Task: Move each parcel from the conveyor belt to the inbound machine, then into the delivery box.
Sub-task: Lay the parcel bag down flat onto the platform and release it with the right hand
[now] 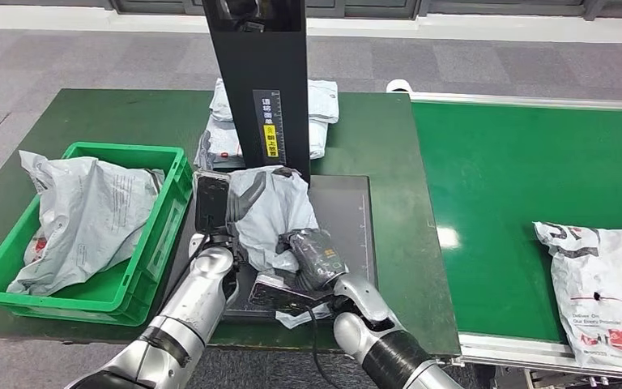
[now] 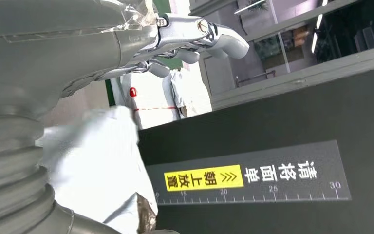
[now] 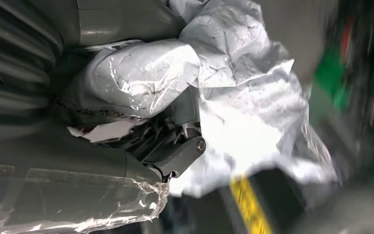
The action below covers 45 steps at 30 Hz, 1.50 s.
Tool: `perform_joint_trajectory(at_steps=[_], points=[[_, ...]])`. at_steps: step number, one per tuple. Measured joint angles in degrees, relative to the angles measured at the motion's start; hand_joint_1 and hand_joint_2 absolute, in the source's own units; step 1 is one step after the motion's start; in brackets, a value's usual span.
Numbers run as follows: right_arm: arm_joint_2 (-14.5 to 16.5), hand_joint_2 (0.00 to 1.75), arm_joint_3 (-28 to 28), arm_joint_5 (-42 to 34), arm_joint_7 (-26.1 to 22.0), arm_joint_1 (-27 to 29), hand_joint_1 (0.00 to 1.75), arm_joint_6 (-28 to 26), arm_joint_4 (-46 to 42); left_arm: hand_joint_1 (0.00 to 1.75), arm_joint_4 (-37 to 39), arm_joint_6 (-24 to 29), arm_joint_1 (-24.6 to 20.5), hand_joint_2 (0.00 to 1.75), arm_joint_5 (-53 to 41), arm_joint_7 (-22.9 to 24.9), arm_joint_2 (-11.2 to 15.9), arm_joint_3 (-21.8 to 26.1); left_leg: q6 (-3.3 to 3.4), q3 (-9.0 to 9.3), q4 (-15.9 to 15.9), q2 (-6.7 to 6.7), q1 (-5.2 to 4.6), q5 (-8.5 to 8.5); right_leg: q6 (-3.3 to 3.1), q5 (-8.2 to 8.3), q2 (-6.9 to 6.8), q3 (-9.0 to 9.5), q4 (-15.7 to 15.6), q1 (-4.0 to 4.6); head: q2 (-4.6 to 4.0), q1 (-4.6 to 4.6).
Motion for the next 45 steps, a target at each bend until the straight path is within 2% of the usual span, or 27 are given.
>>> perform_joint_trajectory(at_steps=[4, 8, 12, 16, 20, 23, 35, 38, 42, 45], points=[[-0.1, 1.75, -2.1, -5.4, -3.9, 1.3, 0.0, -10.8, -2.5, 0.0, -1.2, 1.4, 1.0, 1.75, -0.2, 0.0, 0.5, -0.1, 0.0, 0.0, 0.0, -0.01, 0.0, -0.01, 0.0, -0.01, 0.0, -0.02, 0.0, -0.01, 0.0, 0.01], [-0.3, 1.75, -6.0, -11.2, -9.0, 3.5, 0.0, -15.4, -5.8, 0.0, -1.9, 1.5, 1.6, 1.75, -0.3, 0.0, 0.9, -0.4, 0.02, -0.02, 0.0, 0.0, -0.02, -0.03, 0.0, -0.01, 0.01, -0.03, 0.0, -0.02, 0.0, 0.02], [-0.4, 0.0, -9.2, -15.7, -13.2, 5.4, 0.0, -18.2, -8.3, 0.0, -2.5, 2.2, 1.8, 1.75, -1.0, 0.0, 0.9, -0.8, 0.03, -0.01, 0.0, 0.0, -0.04, -0.03, 0.0, -0.01, 0.0, -0.03, 0.0, -0.04, 0.0, 0.02], [-0.7, 0.0, -11.3, -19.6, -15.5, 6.6, 0.0, -18.4, -9.9, 0.0, -3.6, 3.4, 2.2, 1.75, -1.6, 0.0, 0.9, -1.6, 0.03, 0.01, 0.0, 0.01, -0.04, -0.03, 0.01, 0.0, 0.01, -0.03, 0.0, -0.04, 0.0, 0.02], [-1.0, 0.0, -12.7, -23.6, -15.7, 7.2, 0.0, -15.8, -10.9, 0.0, -5.4, 4.5, 2.6, 1.75, -1.7, 0.0, 0.9, -2.7, 0.03, 0.0, 0.0, 0.01, -0.04, -0.03, 0.0, -0.01, 0.01, -0.03, 0.0, -0.04, 0.0, 0.01], [-1.3, 0.0, -13.0, -24.1, -14.6, 7.1, 0.0, -14.5, -10.8, 0.0, -6.2, 4.4, 2.7, 1.75, -0.8, 0.0, 1.0, -3.3, 0.03, 0.0, 0.0, 0.01, -0.04, -0.03, 0.0, -0.01, 0.01, -0.03, 0.0, -0.04, 0.0, 0.01], [-1.8, 0.0, -14.6, -27.4, -17.4, 7.1, 0.0, -14.9, -10.5, 0.0, -10.8, 6.0, 4.1, 1.75, 2.5, 0.0, 1.5, -3.9, 0.03, 0.0, 0.0, 0.01, -0.04, -0.03, 0.01, -0.01, 0.0, -0.03, 0.0, -0.04, 0.0, 0.01], [-2.1, 0.0, -15.5, -30.0, -18.8, 7.3, 0.0, -14.7, -10.9, 0.0, -11.4, 4.0, 4.4, 1.75, 2.2, 0.0, 1.9, -5.0, 0.03, 0.0, 0.0, 0.0, -0.04, -0.03, 0.01, -0.01, 0.0, -0.03, 0.0, -0.04, 0.0, 0.01], [-3.0, 0.0, -17.4, -32.1, -20.4, 8.2, 0.0, -15.5, -12.7, 0.0, -8.1, -4.7, 3.5, 1.75, -4.3, 1.7, 2.7, -8.2, 0.03, 0.0, 0.0, 0.0, -0.07, -0.03, 0.01, -0.01, 0.0, -0.03, 0.0, -0.07, 0.0, 0.01], [-3.9, 1.31, -19.3, -32.3, -21.0, 9.1, 0.0, -17.0, -14.6, 0.0, -2.4, -10.0, 2.1, 1.75, -14.8, 7.7, 3.3, -12.0, 0.04, 0.01, 0.0, 0.02, -0.1, -0.04, 0.01, -0.01, 0.02, -0.04, 0.0, -0.1, 0.0, 0.02]])
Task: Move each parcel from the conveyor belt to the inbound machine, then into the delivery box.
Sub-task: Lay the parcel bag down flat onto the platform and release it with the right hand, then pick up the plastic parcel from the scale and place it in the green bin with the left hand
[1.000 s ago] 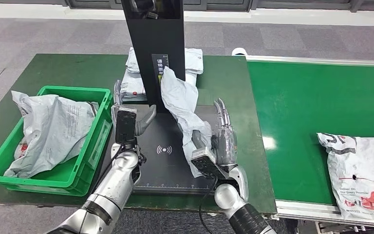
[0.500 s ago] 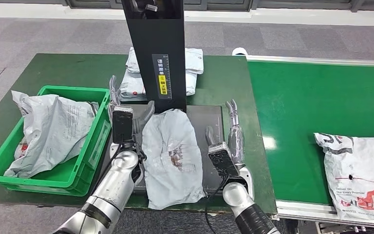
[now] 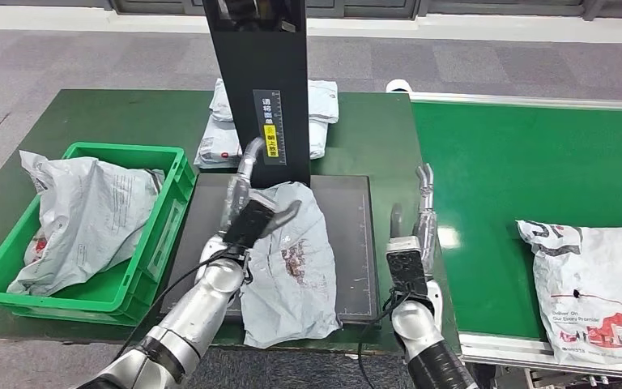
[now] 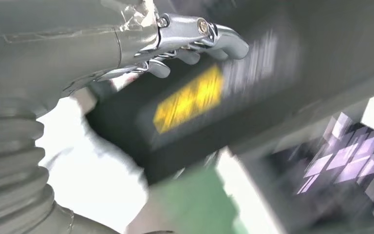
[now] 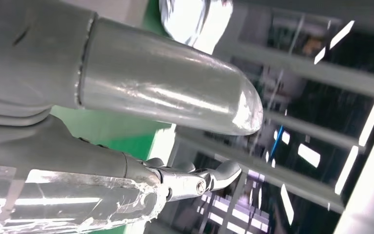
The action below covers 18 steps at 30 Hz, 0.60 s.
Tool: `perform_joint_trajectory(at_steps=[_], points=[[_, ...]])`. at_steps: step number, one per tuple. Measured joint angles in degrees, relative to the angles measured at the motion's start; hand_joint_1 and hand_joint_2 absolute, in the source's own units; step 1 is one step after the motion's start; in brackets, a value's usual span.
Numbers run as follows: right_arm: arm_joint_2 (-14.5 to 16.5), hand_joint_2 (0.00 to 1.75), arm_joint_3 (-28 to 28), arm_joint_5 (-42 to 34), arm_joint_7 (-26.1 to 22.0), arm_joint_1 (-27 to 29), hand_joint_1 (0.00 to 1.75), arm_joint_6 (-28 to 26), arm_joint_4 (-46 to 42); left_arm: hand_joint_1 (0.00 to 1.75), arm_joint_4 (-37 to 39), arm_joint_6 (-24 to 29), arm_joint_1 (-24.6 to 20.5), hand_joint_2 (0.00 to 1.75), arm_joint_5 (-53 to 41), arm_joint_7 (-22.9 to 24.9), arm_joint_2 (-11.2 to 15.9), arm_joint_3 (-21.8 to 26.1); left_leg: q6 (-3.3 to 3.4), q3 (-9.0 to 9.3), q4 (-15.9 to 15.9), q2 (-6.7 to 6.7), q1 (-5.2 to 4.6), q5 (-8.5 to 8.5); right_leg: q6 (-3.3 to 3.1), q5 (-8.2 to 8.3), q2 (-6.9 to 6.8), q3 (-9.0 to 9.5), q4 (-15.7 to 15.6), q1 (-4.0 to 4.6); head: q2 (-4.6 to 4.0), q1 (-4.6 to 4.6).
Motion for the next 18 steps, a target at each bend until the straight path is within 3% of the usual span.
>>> perform_joint_trajectory(at_steps=[1, 8, 13, 17, 18], points=[[-0.3, 1.75, -0.7, 0.0, -0.1, 0.4, 0.0, -0.3, -0.7, 0.0, 2.0, -1.0, -0.4, 1.75, -3.2, 2.1, 0.2, -1.3, 0.0, 0.0, 0.0, 0.01, -0.01, 0.0, 0.0, 0.0, 0.01, -0.01, 0.0, -0.01, 0.0, -0.01], [-2.2, 1.75, -4.1, 0.0, -0.7, 2.4, 0.0, -0.4, -4.7, 0.0, 12.4, -5.5, -2.1, 1.75, -19.8, 17.2, 2.3, -8.3, -0.01, 0.0, 0.0, 0.06, 0.0, -0.02, 0.0, 0.0, 0.05, -0.04, 0.0, 0.05, 0.0, -0.01], [-2.5, 1.75, -5.3, 0.9, -0.7, 2.8, 0.0, 0.2, -5.6, 0.02, 15.8, -10.9, -4.2, 1.75, -25.9, 23.3, 3.6, -10.5, -0.03, 0.14, 0.0, 0.02, 0.02, -0.03, -0.03, -0.03, 0.0, 0.16, 0.0, 0.11, 0.0, -0.01], [-2.4, 1.75, -5.6, 2.5, 0.1, 2.8, 0.0, 0.2, -5.8, 1.75, 17.2, -14.8, -5.7, 1.75, -28.8, 27.4, 3.9, -11.3, -0.05, 0.25, -0.1, 0.02, 0.02, -0.12, -0.04, -0.09, -0.01, 0.45, 0.0, 0.1, 0.0, 0.0], [-2.4, 1.75, -5.7, 3.3, 0.6, 2.9, 0.0, 0.2, -5.8, 1.75, 17.4, -16.2, -6.1, 1.75, -30.0, 28.8, 3.9, -11.4, -0.04, 0.31, -0.1, 0.03, 0.02, -0.24, -0.03, -0.17, -0.01, 0.65, 0.0, 0.1, 0.0, -0.01]])
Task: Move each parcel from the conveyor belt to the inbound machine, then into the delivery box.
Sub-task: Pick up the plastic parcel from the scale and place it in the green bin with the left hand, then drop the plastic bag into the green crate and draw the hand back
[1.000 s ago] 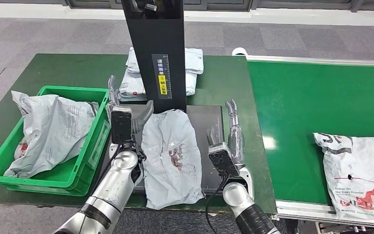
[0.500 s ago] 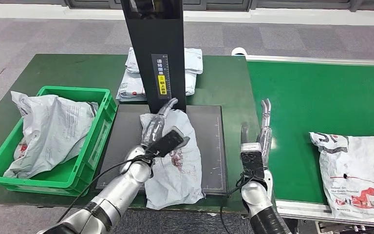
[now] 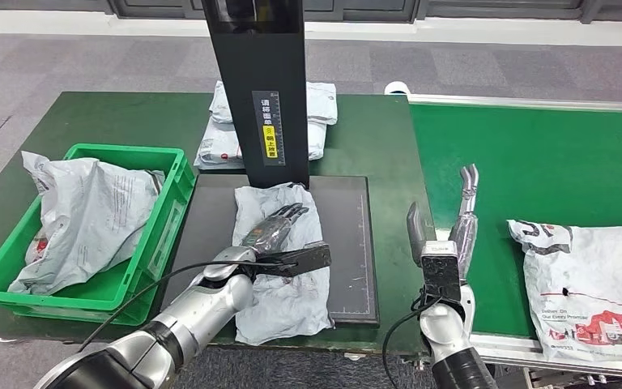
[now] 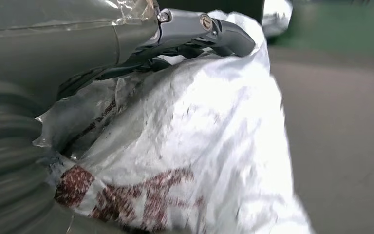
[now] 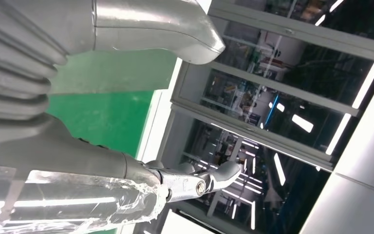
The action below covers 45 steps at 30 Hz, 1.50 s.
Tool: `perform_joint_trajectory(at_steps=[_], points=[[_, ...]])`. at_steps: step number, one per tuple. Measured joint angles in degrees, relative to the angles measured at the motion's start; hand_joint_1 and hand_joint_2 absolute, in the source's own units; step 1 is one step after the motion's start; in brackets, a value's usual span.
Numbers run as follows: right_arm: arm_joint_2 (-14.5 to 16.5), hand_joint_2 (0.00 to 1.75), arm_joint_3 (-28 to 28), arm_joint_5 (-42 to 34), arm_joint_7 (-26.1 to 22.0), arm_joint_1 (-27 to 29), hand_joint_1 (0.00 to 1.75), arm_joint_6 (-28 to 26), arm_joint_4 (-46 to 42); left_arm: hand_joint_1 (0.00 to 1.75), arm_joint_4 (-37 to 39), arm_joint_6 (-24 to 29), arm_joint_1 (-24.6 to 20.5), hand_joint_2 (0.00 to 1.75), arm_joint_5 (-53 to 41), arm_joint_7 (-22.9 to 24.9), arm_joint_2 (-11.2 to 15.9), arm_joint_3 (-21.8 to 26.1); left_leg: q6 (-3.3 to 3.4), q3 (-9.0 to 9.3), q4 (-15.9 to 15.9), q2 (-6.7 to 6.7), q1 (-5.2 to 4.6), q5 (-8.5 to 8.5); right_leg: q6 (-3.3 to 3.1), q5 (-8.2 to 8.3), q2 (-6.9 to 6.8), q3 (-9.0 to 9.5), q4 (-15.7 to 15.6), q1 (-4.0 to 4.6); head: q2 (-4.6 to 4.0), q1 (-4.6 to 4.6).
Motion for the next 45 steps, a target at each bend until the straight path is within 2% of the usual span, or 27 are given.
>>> perform_joint_trajectory(at_steps=[4, 10, 13, 17, 21, 24, 29, 31, 34, 38, 40, 42, 44, 45], points=[[0.6, 1.75, -0.6, 2.7, 1.7, 1.3, 0.0, 0.4, -1.4, 1.75, 0.4, -1.0, -0.4, 1.75, -4.1, 2.6, 0.4, 0.0, 0.1, 0.71, 0.0, 0.09, -0.01, -0.71, 0.01, -0.44, 0.06, 0.93, 0.0, 0.02, 0.0, 0.01], [0.7, 1.75, -1.0, 3.4, 2.3, 2.4, 0.0, 1.1, -3.0, 1.75, 0.4, 0.3, -0.4, 1.75, -6.4, 2.7, 0.9, 0.3, 0.22, 0.85, 0.0, 0.09, -0.01, -0.54, -0.06, -0.41, 0.06, 1.05, 0.0, 0.04, 0.0, 0.01], [0.8, 1.75, -1.4, 3.6, 2.5, 3.1, 0.0, 1.5, -4.0, 1.75, 0.1, 1.2, -0.4, 1.75, -7.3, 2.5, 1.2, 0.9, -0.03, 0.91, 0.0, 0.09, 0.0, -0.39, -0.12, -0.36, 0.06, 1.02, 0.0, 0.06, 0.0, 0.01], [1.0, 1.75, -2.4, 4.1, 2.7, 6.0, 0.0, 2.1, -7.9, 1.75, -1.8, 8.2, 0.7, 1.75, -9.6, 0.2, 2.3, 4.6, -0.29, 1.18, 0.0, 0.07, 0.02, -0.15, -0.23, -0.27, 0.08, 0.74, 0.0, 0.12, 0.0, -0.01], [1.0, 1.75, -3.0, 4.3, 2.7, 7.1, 0.0, 2.6, -9.6, 1.75, -3.3, 12.4, 1.4, 1.75, -9.3, -1.0, 2.9, 7.3, -0.29, 0.89, 0.0, 0.06, 0.02, -0.14, -0.22, -0.28, 0.06, 0.45, 0.0, 0.13, 0.0, 0.01], [1.0, 1.75, -3.2, 4.1, 2.7, 7.7, 0.0, 3.0, -10.7, 1.75, -5.8, 19.1, 1.8, 1.75, -8.3, -2.1, 3.3, 10.0, -0.3, 0.68, 0.0, 0.04, 0.02, -0.11, -0.22, -0.27, 0.06, 0.27, 0.0, 0.12, 0.0, 0.01], [1.0, 1.75, -3.3, 4.0, 2.7, 8.2, 0.0, 3.0, -11.7, 1.75, -9.9, 23.3, 1.8, 1.75, -8.1, -2.5, 4.0, 13.9, -0.28, 0.56, 0.0, 0.0, 0.02, -0.11, -0.2, -0.26, 0.05, 0.18, 0.0, 0.09, 0.0, 0.0], [1.0, 1.75, -3.3, 3.9, 2.7, 8.2, 0.0, 3.0, -11.8, 1.75, -11.7, 27.8, 2.0, 1.75, -9.0, -2.1, 4.4, 15.0, -0.28, 0.47, 0.0, -0.02, 0.02, -0.11, -0.19, -0.25, 0.04, 0.11, 0.1, 0.1, 0.0, 0.01], [1.0, 1.75, -3.2, 3.4, 2.8, 8.0, 0.0, 3.1, -11.8, 1.75, -17.2, 35.4, 1.7, 1.75, -15.2, 0.2, 5.8, 18.1, -0.29, 0.41, 0.0, 0.0, 0.02, -0.1, -0.21, -0.23, 0.05, 0.02, 0.1, 0.12, 0.0, 0.01], [1.1, 1.75, -3.2, 2.4, 2.8, 7.3, 0.0, 3.1, -11.6, 1.75, -25.7, 37.3, 0.3, 1.75, -24.7, 1.2, 8.3, 24.6, -0.3, 0.4, 0.0, 0.02, 0.06, -0.1, -0.23, -0.22, 0.06, -0.01, 0.1, 0.14, 0.0, -0.01], [1.1, 1.75, -3.1, 2.1, 2.7, 7.0, 0.0, 3.0, -11.4, 1.75, -29.2, 37.3, 0.0, 1.75, -28.9, 3.9, 9.7, 27.4, -0.31, 0.4, 0.0, 0.01, 0.09, -0.09, -0.24, -0.23, 0.06, -0.02, 0.1, 0.18, 0.0, -0.02], [1.1, 1.75, -3.0, 1.8, 2.6, 6.7, 0.0, 2.8, -11.1, 1.75, -30.8, 37.3, -0.3, 1.75, -32.8, 12.7, 12.1, 27.8, -0.35, 0.4, 0.0, 0.01, 0.13, -0.07, -0.27, -0.25, 0.07, -0.03, 0.1, 0.25, 0.0, -0.01], [1.1, 1.75, -2.8, 1.6, 2.6, 6.5, 0.0, 2.8, -10.9, 1.75, -30.8, 37.3, -0.7, 1.75, -34.8, 22.3, 14.9, 25.6, -0.39, 0.4, 0.0, 0.02, 0.15, -0.05, -0.28, -0.25, 0.07, -0.06, 0.1, 0.27, 0.0, 0.0], [1.1, 1.75, -2.7, 1.5, 2.6, 6.5, 0.0, 2.7, -10.7, 1.75, -30.7, 37.3, -0.8, 1.75, -35.1, 24.9, 16.0, 24.4, -0.39, 0.39, 0.0, 0.02, 0.15, -0.05, -0.29, -0.25, 0.07, -0.06, 0.1, 0.27, 0.0, -0.01]])
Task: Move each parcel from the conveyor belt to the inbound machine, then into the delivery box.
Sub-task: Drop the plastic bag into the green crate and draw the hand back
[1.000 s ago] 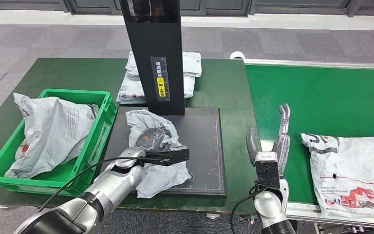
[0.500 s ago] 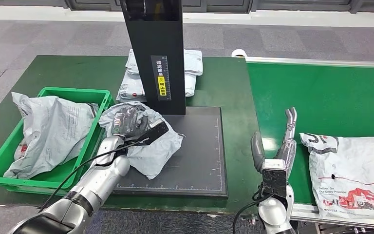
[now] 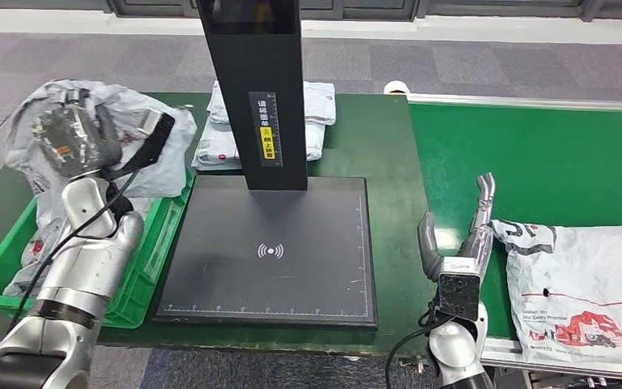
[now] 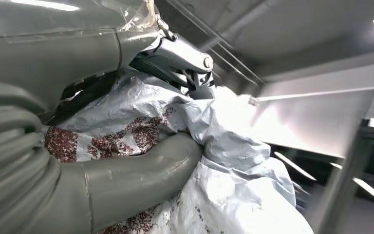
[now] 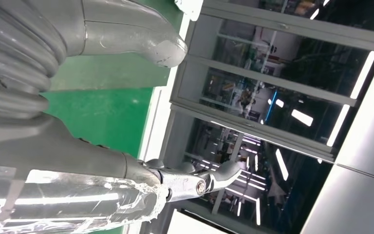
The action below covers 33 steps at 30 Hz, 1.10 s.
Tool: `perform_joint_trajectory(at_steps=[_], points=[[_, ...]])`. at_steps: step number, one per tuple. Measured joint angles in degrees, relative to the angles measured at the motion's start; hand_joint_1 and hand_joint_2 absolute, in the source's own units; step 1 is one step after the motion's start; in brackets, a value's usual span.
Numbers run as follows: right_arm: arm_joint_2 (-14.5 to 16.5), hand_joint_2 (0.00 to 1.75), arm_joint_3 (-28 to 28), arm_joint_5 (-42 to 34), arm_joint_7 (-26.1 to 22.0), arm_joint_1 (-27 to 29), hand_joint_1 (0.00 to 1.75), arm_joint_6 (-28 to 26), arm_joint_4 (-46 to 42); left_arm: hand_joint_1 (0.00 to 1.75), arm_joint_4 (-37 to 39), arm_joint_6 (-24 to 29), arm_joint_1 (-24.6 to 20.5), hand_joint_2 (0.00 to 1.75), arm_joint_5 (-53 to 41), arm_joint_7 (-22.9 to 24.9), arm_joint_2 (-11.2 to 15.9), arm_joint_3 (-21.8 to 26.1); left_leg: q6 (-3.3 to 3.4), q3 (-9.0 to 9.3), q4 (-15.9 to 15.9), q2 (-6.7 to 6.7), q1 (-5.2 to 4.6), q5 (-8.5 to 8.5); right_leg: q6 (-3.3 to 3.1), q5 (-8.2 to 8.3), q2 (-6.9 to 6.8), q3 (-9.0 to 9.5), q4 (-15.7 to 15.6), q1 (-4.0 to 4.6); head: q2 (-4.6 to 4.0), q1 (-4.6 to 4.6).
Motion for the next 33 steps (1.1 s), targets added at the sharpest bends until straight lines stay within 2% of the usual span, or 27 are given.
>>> perform_joint_trajectory(at_steps=[4, 7, 9, 13, 17, 19, 21, 24, 27, 30, 33], points=[[0.0, 1.75, 0.4, 0.0, 0.0, 0.0, 0.0, -0.1, 0.2, 1.75, 0.8, 0.0, -0.3, 1.75, -0.4, 5.0, 3.1, -3.3, 0.01, -0.03, 0.0, -0.14, 0.02, 0.01, 0.0, -0.01, -0.11, 0.03, 0.0, -0.02, 0.0, 0.01], [0.0, 1.75, 0.8, 0.0, 0.0, 0.1, 0.0, -0.3, 0.2, 1.75, 5.2, 0.0, -1.5, 1.75, -0.5, 11.7, 5.4, -6.8, 0.01, -0.03, 0.0, -0.02, 0.02, 0.0, 0.01, 0.01, 0.0, 0.0, 0.0, -0.08, 0.0, 0.02], [0.0, 1.75, 0.9, 0.2, 0.2, 0.1, 0.0, -0.4, 0.2, 1.75, 8.9, -0.5, -2.2, 1.75, -0.5, 14.2, 6.8, -8.3, 0.01, -0.03, 0.0, 0.09, 0.01, 0.0, 0.01, 0.03, 0.09, -0.05, 0.0, -0.08, 0.0, 0.02], [0.0, 1.75, 1.0, 0.6, 0.9, 0.0, 0.0, -0.3, 0.2, 1.75, 15.7, -2.0, -3.2, 1.75, -0.5, 15.2, 8.8, -9.2, 0.0, -0.04, 0.0, 0.13, 0.01, 0.0, 0.0, 0.04, 0.12, -0.09, 0.0, -0.05, 0.0, 0.01], [0.0, 1.75, 1.0, 0.7, 1.0, -0.1, 0.0, 0.0, 0.2, 1.75, 19.4, -2.4, -3.6, 1.75, -0.5, 15.1, 9.6, -9.7, 0.0, -0.08, 0.0, 0.07, 0.01, 0.0, 0.0, 0.04, 0.09, -0.09, 0.0, -0.01, 0.0, 0.01], [0.0, 1.75, 1.0, 0.7, 1.1, -0.2, 0.0, 0.1, 0.3, 0.87, 20.8, -4.6, -3.9, 1.75, -0.4, 13.7, 9.7, -9.5, -0.01, -0.09, 0.0, 0.08, 0.01, -0.01, 0.0, 0.04, 0.08, -0.09, 0.0, -0.01, 0.0, 0.02], [0.0, 1.75, 1.0, 0.9, 1.1, -0.3, 0.0, 0.4, 0.3, 0.0, 22.8, -10.6, -4.4, 1.75, 0.6, 9.9, 9.5, -8.5, -0.01, -0.09, 0.0, 0.08, 0.01, -0.01, 0.0, 0.04, 0.07, -0.1, 0.0, -0.02, 0.0, 0.02], [0.0, 1.75, 1.0, 1.4, 1.2, -0.4, 0.0, 1.2, 0.6, 0.0, 26.3, -19.4, -4.6, 1.75, 1.8, 5.2, 8.8, -5.6, -0.01, -0.1, 0.0, 0.09, 0.01, -0.01, -0.01, 0.04, 0.07, -0.13, 0.0, -0.01, 0.0, 0.01], [0.0, 1.75, 1.0, 2.2, 1.5, -0.5, 0.0, 1.9, 0.9, 0.0, 28.7, -21.2, -4.6, 1.75, 1.6, 5.1, 8.0, -3.6, -0.01, -0.1, 0.0, 0.09, 0.01, -0.01, -0.01, 0.05, 0.07, -0.13, 0.0, -0.01, 0.0, 0.01], [0.0, 1.75, 1.0, 3.1, 2.5, -0.3, 0.0, 2.4, 1.0, 0.0, 30.0, -18.6, -4.6, 1.75, 1.4, 5.2, 7.4, -2.0, -0.01, -0.11, 0.0, 0.09, 0.01, -0.01, -0.01, 0.05, 0.07, -0.13, 0.0, -0.01, 0.0, 0.0], [0.0, 1.75, 1.0, 4.1, 3.8, 0.5, 0.0, 2.7, 0.8, 0.0, 30.2, -11.4, -4.6, 1.75, 1.9, 3.5, 6.7, 0.6, -0.02, -0.11, 0.0, 0.09, 0.01, -0.01, -0.01, 0.05, 0.07, -0.16, 0.0, -0.01, 0.0, 0.01]])
